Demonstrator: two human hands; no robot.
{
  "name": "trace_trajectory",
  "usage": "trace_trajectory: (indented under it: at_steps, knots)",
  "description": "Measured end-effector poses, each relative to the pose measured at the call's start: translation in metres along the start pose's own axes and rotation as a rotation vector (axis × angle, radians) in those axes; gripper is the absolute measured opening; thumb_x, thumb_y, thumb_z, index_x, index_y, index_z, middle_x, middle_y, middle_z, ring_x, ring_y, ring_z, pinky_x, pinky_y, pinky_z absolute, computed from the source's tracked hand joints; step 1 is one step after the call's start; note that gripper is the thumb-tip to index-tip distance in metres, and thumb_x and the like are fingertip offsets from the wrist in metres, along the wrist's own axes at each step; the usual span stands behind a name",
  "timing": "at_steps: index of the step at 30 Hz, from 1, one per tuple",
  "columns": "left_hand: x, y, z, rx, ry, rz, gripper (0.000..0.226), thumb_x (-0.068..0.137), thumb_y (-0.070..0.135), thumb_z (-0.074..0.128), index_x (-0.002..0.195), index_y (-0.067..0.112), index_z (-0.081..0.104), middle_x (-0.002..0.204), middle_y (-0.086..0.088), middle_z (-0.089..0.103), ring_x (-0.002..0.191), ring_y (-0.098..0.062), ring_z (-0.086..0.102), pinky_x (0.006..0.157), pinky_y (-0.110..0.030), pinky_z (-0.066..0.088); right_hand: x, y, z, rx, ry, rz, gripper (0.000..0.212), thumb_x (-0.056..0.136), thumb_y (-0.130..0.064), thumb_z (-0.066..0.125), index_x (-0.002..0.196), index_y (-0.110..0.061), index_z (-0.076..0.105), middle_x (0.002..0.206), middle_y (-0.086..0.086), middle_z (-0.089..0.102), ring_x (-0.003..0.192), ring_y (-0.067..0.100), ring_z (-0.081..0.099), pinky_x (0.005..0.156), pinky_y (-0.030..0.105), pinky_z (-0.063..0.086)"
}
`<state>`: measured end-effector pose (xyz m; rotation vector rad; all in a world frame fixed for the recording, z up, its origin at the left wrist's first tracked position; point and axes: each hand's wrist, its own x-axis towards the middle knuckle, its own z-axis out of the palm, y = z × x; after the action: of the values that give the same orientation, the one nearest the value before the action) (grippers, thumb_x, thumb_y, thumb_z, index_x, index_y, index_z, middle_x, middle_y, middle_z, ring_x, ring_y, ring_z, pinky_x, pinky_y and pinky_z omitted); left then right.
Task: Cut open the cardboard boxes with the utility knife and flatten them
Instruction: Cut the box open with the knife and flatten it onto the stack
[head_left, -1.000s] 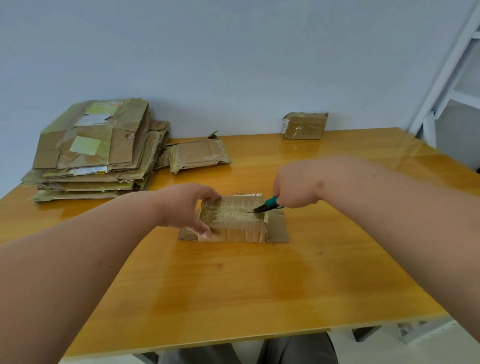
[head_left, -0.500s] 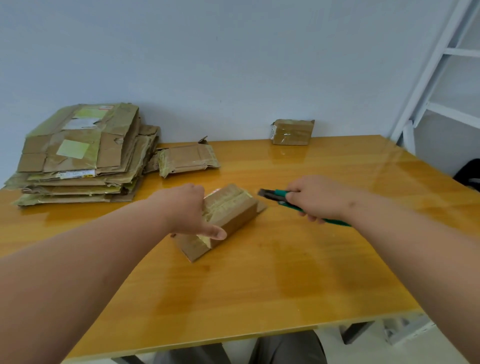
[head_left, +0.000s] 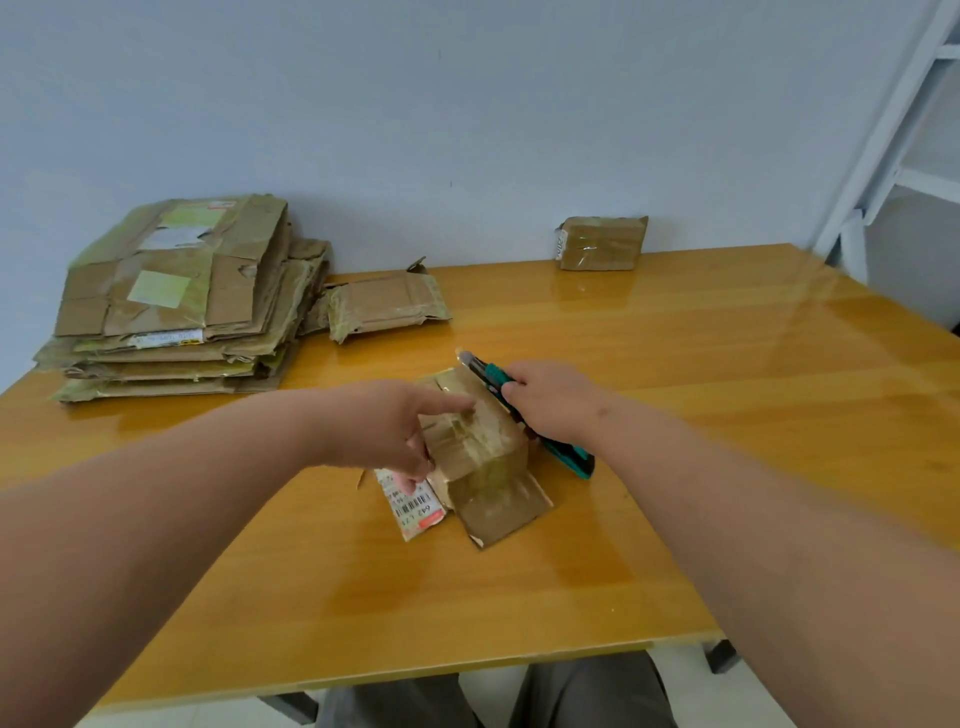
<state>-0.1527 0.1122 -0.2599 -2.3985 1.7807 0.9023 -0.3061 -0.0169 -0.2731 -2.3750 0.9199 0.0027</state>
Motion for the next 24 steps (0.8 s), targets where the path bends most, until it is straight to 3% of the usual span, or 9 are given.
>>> trace_trajectory:
  at_steps: [3, 6, 8, 11, 13, 16, 20, 24]
  knots:
    - [0.006, 0.011, 0.001, 0.319, 0.172, 0.029, 0.077, 0.072, 0.057, 0.074, 0.137, 0.061, 0.032, 0.104, 0.022, 0.056, 0.085, -0.001, 0.054, 0.068, -0.025, 0.042, 0.006, 0.000, 0.002, -0.031, 0.019, 0.030, 0.026, 0.106, -0.018, 0.032, 0.111, -0.007, 0.056, 0.095, 0.006, 0.050, 0.084, 0.023, 0.048, 0.061, 0.033, 0.035]
    - [0.017, 0.011, -0.006, 0.533, 0.300, 0.135, 0.077, 0.066, 0.073, 0.067, 0.134, 0.050, 0.041, 0.130, 0.014, 0.041, 0.122, -0.013, 0.041, 0.094, -0.033, 0.040, 0.010, 0.015, -0.004, 0.068, 0.070, 0.118, 0.020, 0.104, -0.012, 0.034, 0.095, -0.009, 0.052, 0.096, 0.012, 0.058, 0.074, 0.024, 0.054, 0.063, 0.036, 0.045]
    - [0.023, 0.012, -0.006, 0.491, 0.250, 0.159, 0.082, 0.067, 0.069, 0.071, 0.136, 0.039, 0.039, 0.150, 0.012, 0.031, 0.136, -0.016, 0.032, 0.108, -0.037, 0.035, 0.007, 0.027, -0.010, 0.202, 0.077, 0.194, 0.019, 0.102, -0.009, 0.036, 0.111, -0.008, 0.052, 0.108, 0.017, 0.064, 0.071, 0.027, 0.063, 0.071, 0.042, 0.054]
    - [0.031, 0.016, -0.008, 0.412, 0.188, 0.104, 0.092, 0.061, 0.071, 0.073, 0.135, 0.036, 0.032, 0.138, 0.010, 0.047, 0.118, -0.016, 0.047, 0.100, -0.037, 0.042, -0.002, 0.045, -0.016, 0.333, 0.064, 0.261, 0.045, 0.101, -0.010, 0.035, 0.143, -0.028, 0.038, 0.132, 0.011, 0.053, 0.056, 0.022, 0.065, 0.055, 0.033, 0.054]
    - [0.036, 0.018, -0.013, 0.509, 0.193, 0.084, 0.100, 0.053, 0.086, 0.061, 0.137, 0.044, 0.026, 0.135, 0.012, 0.048, 0.115, -0.015, 0.044, 0.098, -0.036, 0.035, -0.008, 0.054, -0.018, 0.352, 0.029, 0.271, 0.047, 0.101, -0.012, 0.033, 0.140, -0.036, 0.040, 0.129, 0.010, 0.051, 0.057, 0.023, 0.067, 0.055, 0.034, 0.055]
    - [0.044, 0.019, -0.018, 0.584, 0.141, 0.054, 0.116, 0.042, 0.097, 0.037, 0.146, 0.053, 0.009, 0.146, 0.015, 0.035, 0.131, -0.020, 0.033, 0.106, -0.044, 0.025, -0.016, 0.063, -0.018, 0.374, -0.015, 0.259, 0.042, 0.101, -0.012, 0.032, 0.129, -0.038, 0.047, 0.111, 0.011, 0.059, 0.058, 0.023, 0.067, 0.063, 0.038, 0.058]
    - [0.049, 0.021, -0.016, 0.453, 0.155, 0.047, 0.114, 0.045, 0.092, 0.047, 0.147, 0.047, 0.022, 0.136, 0.014, 0.039, 0.124, -0.018, 0.041, 0.108, -0.046, 0.026, -0.022, 0.066, -0.017, 0.445, -0.028, 0.210, 0.041, 0.101, -0.012, 0.032, 0.126, -0.037, 0.051, 0.100, 0.011, 0.063, 0.056, 0.021, 0.065, 0.056, 0.033, 0.055]
    - [0.050, 0.023, -0.014, 0.436, 0.157, 0.038, 0.109, 0.050, 0.088, 0.051, 0.147, 0.045, 0.024, 0.135, 0.015, 0.039, 0.119, -0.018, 0.044, 0.106, -0.044, 0.026, -0.022, 0.063, -0.013, 0.467, -0.027, 0.179, 0.040, 0.101, -0.011, 0.033, 0.127, -0.035, 0.052, 0.099, 0.013, 0.064, 0.056, 0.020, 0.063, 0.052, 0.029, 0.052]
